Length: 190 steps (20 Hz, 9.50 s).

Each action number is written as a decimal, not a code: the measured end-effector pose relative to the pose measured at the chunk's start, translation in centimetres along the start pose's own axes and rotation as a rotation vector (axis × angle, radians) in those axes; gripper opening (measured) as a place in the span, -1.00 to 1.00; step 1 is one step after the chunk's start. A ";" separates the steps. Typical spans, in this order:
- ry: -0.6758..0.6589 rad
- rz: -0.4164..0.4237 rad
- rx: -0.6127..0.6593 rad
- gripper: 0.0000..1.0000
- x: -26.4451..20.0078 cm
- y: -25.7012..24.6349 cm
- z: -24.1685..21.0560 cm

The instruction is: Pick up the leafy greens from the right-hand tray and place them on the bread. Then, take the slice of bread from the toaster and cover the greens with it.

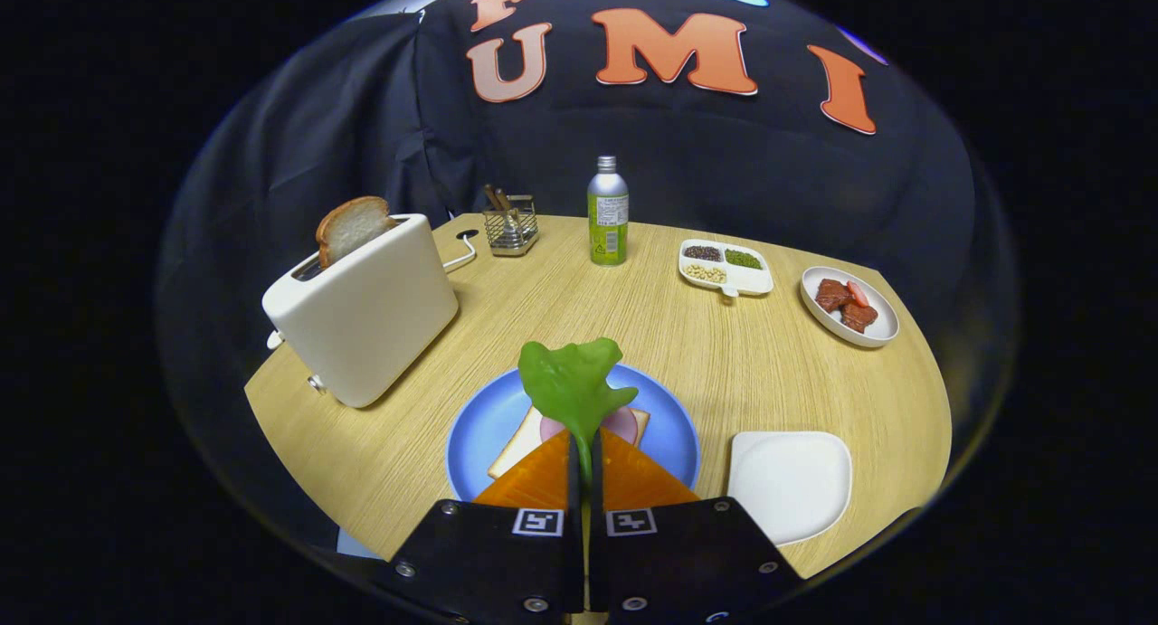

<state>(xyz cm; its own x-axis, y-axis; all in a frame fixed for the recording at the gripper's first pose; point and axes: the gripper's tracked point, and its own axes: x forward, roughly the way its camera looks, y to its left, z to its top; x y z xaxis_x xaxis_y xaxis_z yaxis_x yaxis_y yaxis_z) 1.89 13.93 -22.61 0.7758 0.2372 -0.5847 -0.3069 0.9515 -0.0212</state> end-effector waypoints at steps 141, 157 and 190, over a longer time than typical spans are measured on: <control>-0.121 -0.046 0.105 -0.89 -2.1 5.7 14.5; 0.040 0.082 0.131 -0.89 0.4 2.7 6.3; 0.016 -0.101 0.201 0.96 -4.6 -13.6 6.8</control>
<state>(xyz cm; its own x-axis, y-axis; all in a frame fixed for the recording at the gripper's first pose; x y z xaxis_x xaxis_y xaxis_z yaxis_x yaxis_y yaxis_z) 6.21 1.24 -14.09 0.7875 0.1374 -0.6008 -0.1110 0.9905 0.0811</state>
